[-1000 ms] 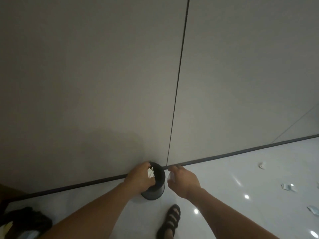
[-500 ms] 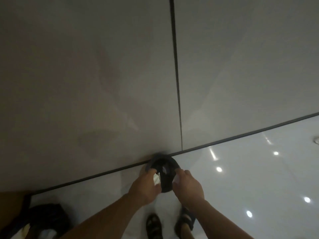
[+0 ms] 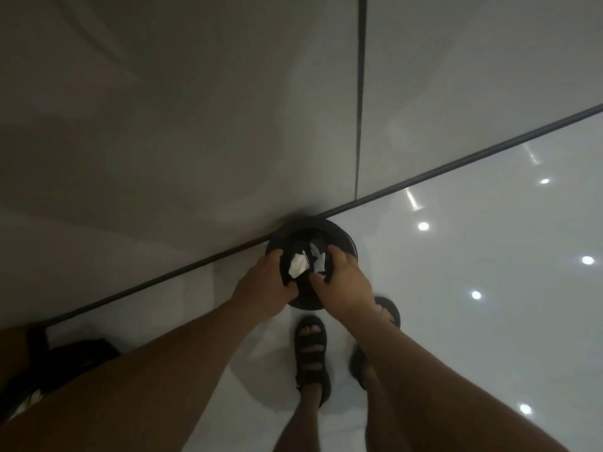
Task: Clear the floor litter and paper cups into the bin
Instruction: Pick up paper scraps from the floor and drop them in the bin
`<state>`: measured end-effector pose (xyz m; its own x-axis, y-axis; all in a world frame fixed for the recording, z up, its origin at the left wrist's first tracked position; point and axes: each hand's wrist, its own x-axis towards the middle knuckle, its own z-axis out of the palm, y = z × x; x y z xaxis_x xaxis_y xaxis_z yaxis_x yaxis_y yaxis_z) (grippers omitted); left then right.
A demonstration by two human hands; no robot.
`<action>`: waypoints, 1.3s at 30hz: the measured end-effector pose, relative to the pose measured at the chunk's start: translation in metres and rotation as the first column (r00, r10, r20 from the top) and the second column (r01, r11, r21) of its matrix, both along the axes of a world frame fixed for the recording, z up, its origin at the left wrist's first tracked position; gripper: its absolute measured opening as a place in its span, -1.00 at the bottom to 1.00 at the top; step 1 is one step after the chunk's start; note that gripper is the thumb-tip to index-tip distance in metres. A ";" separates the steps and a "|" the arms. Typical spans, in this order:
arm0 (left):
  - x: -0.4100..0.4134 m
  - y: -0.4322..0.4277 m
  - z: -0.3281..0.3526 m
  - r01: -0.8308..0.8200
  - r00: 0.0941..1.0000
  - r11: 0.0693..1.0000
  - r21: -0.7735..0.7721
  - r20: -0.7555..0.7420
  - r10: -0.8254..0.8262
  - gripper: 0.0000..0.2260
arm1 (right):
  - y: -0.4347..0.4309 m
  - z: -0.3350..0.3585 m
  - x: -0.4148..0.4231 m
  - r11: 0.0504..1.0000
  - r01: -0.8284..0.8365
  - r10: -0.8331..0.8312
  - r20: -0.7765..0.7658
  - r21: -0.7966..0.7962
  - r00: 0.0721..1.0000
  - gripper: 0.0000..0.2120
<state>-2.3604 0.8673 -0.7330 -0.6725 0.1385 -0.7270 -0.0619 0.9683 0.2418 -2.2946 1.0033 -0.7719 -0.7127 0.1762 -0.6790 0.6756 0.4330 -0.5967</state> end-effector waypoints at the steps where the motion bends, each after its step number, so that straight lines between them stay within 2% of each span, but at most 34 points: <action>1: 0.001 -0.005 -0.003 0.011 1.000 1.000 -0.005 0.005 -0.011 -0.34 | -0.002 -0.002 0.005 1.000 0.004 -0.004 -0.002 -0.001 1.000 -0.38; 7: 0.002 -0.008 0.010 0.075 0.997 0.997 -0.005 0.019 -0.075 -0.35 | -0.001 0.006 0.043 0.997 0.030 -0.035 0.060 0.074 0.998 -0.36; 11: -0.010 0.020 0.042 0.187 0.980 0.981 0.046 -0.074 -0.184 -0.35 | 0.014 0.032 0.053 0.987 0.076 -0.081 0.030 0.142 0.996 -0.29; 16: -0.006 0.068 0.109 0.388 0.917 0.918 0.075 -0.134 -0.377 -0.40 | 0.045 0.101 0.071 0.953 0.142 -0.138 -0.035 0.266 0.990 -0.27; 19: 0.021 0.090 0.156 0.587 0.800 0.809 0.029 -0.171 -0.575 -0.43 | 0.062 0.155 0.102 0.920 0.143 -0.138 -0.040 0.364 0.990 -0.28; 22: 0.062 0.110 0.198 0.789 0.604 0.615 -0.020 -0.161 -0.780 -0.39 | 0.071 0.209 0.154 0.890 0.108 -0.130 0.019 0.442 0.991 -0.28; 25: 0.111 0.134 0.233 0.896 0.433 0.443 -0.038 -0.151 -0.889 -0.35 | 0.079 0.253 0.216 0.861 0.135 -0.197 0.077 0.490 0.977 -0.29; 28: 0.162 0.162 0.269 0.949 0.306 0.314 -0.025 -0.161 -0.938 -0.35 | 0.087 0.291 0.282 0.826 0.227 -0.321 0.099 0.515 0.942 -0.29; 31: 0.218 0.193 0.306 0.976 0.214 0.220 -0.005 -0.197 -0.957 -0.36 | 0.091 0.326 0.348 0.792 0.330 -0.442 0.110 0.514 0.890 -0.29; 39: 0.405 0.275 0.369 0.998 0.054 0.055 0.004 -0.256 -0.965 -0.35 | 0.118 0.379 0.528 0.628 0.558 -0.671 0.014 0.542 0.741 -0.31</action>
<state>-1.9555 1.1420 -0.3635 0.0942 0.8427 -0.5301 0.9661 0.0512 0.2531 -1.7669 1.1209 -0.3929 -0.1769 0.8564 -0.4851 0.9649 0.0538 -0.2569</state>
